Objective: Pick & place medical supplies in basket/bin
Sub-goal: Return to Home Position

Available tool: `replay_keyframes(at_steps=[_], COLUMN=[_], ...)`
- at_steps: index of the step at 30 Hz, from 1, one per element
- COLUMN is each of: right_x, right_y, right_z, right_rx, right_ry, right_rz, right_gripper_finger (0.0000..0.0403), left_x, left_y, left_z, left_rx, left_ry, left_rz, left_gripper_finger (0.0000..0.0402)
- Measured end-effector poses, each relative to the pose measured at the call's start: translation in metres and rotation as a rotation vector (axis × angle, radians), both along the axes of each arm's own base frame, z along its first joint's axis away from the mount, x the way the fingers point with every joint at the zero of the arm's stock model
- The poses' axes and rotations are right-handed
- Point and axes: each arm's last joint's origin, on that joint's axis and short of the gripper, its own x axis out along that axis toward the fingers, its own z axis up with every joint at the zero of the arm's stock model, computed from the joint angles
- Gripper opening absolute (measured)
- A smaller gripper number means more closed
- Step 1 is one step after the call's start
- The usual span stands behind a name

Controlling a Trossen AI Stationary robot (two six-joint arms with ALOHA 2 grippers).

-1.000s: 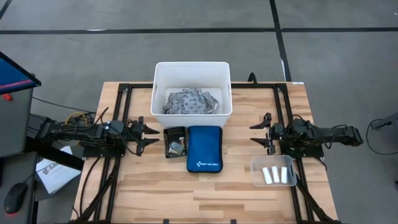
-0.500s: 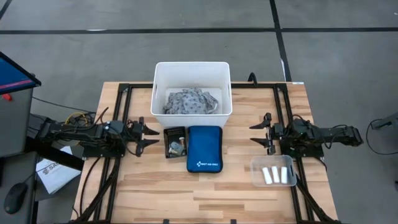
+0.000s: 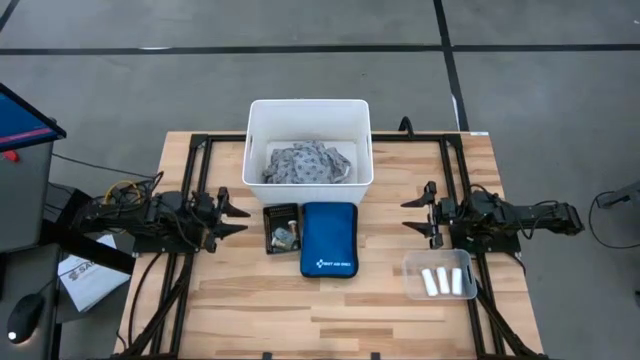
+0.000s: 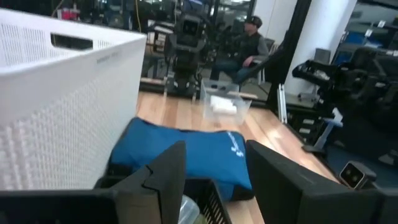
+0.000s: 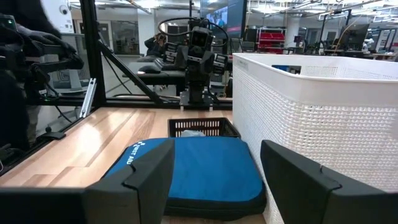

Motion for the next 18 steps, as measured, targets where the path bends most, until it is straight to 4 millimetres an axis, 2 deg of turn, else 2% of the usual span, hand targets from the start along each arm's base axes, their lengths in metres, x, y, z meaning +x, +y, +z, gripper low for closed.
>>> replay_keyframes(at_steps=[18], right_x=[0.0], right_y=[0.0], right_z=[-0.0001], right_rx=[0.0], right_ry=[0.001], right_rz=[0.0], right_gripper_finger=[0.0234], left_x=[-0.0002], left_y=[-0.0005], left_z=[0.0019], left_rx=[-0.001], left_ry=[-0.02], left_rz=[-0.016], left_gripper_finger=[0.0158])
